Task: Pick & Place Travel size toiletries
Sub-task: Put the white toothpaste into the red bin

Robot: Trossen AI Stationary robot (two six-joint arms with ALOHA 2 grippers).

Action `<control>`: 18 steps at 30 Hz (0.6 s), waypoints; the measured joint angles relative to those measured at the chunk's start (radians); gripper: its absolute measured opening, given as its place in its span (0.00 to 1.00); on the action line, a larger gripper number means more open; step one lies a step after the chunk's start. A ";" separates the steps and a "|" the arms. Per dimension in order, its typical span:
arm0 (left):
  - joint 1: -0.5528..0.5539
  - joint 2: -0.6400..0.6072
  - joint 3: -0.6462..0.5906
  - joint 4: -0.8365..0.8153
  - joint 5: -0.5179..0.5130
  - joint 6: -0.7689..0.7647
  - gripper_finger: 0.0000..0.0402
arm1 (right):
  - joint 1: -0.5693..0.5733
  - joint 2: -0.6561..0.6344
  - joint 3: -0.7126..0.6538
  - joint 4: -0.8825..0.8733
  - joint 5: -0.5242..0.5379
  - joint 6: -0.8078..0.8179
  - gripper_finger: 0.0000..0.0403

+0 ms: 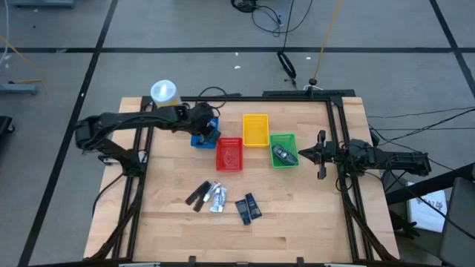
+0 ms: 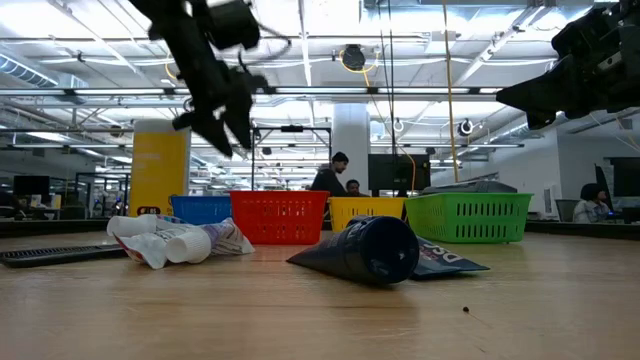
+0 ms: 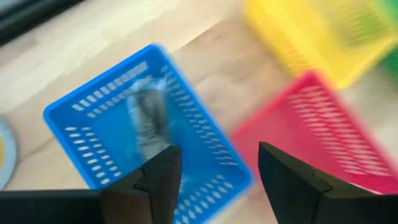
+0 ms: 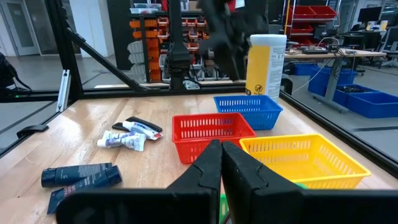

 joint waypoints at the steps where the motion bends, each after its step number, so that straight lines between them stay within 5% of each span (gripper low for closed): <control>1: -0.012 -0.032 0.000 0.001 0.009 0.010 0.54 | 0.000 0.000 0.000 0.000 0.000 0.000 0.01; 7: -0.155 -0.236 0.000 0.006 -0.020 0.084 0.53 | 0.000 0.000 0.000 0.000 0.000 0.000 0.01; 18: -0.648 -0.503 -0.140 0.151 -0.324 0.109 0.47 | 0.000 0.000 0.000 0.000 0.000 0.000 0.01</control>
